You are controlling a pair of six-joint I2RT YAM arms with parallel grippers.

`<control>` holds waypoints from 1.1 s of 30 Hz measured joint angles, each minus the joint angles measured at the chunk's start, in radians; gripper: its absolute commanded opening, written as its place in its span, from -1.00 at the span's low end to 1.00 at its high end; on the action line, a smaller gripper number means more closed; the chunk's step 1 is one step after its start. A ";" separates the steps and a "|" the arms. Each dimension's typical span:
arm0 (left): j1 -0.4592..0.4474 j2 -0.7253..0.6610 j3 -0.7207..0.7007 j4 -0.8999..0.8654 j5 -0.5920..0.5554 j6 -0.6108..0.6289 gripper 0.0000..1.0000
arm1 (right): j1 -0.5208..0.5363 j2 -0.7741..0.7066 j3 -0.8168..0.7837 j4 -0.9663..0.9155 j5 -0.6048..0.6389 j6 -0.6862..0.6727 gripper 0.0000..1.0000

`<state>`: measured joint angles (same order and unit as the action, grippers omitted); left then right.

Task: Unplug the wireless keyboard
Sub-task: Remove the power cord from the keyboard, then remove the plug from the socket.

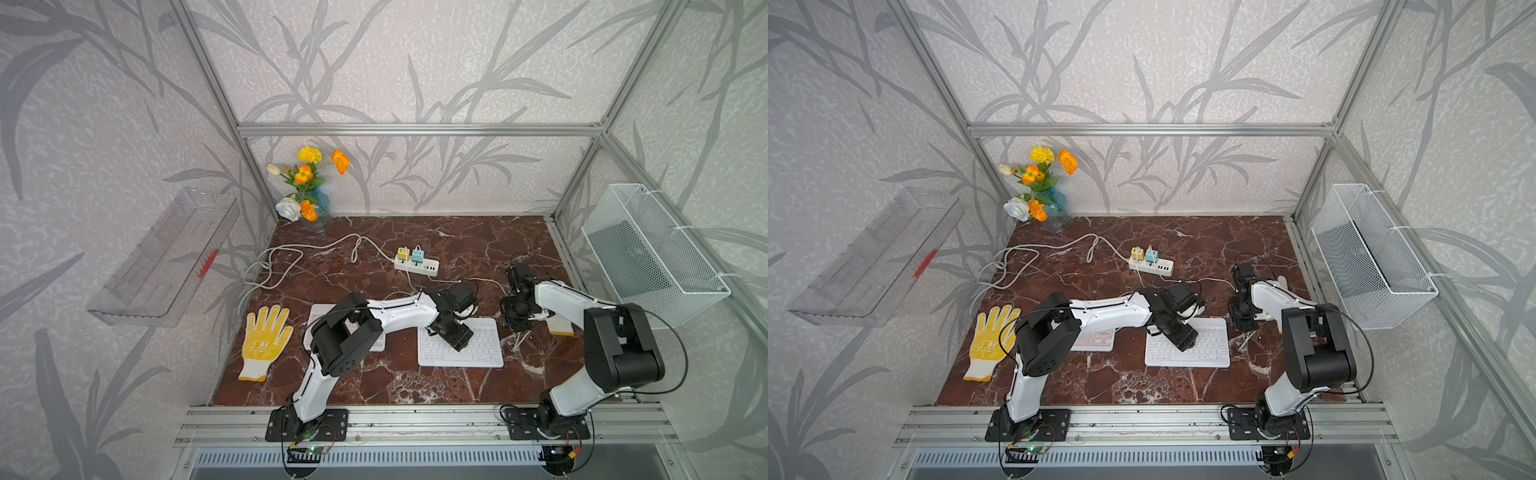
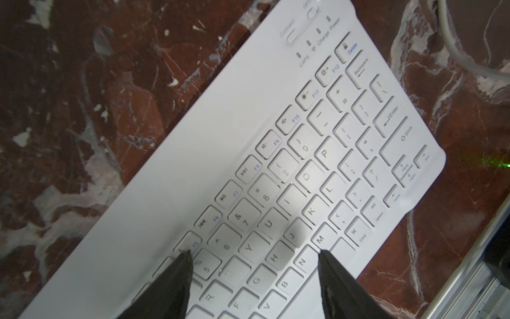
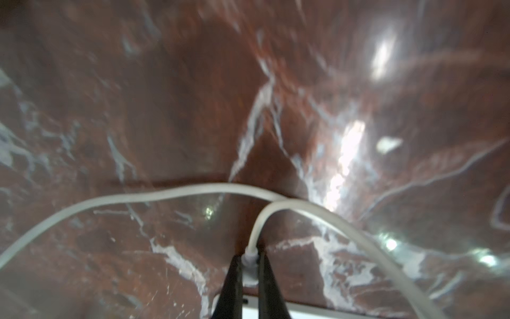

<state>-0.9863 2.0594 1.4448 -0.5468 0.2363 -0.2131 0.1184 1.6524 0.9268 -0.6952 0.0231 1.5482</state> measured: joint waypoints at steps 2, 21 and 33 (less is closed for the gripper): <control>0.000 0.000 0.000 0.000 0.001 0.000 0.45 | -0.004 0.063 0.075 -0.046 0.045 -0.077 -1.00; 0.037 -0.018 0.021 -0.077 0.004 -0.035 0.60 | -0.004 0.035 0.147 -0.085 -0.014 -0.410 0.27; 0.160 -0.168 0.162 -0.241 0.030 -0.076 0.61 | 0.032 -0.107 0.144 -0.045 -0.138 -0.683 0.35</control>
<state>-0.8265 1.8912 1.6066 -0.7876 0.2665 -0.2890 0.1505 1.5455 1.0706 -0.7403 -0.1150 0.8650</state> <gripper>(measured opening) 0.809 0.660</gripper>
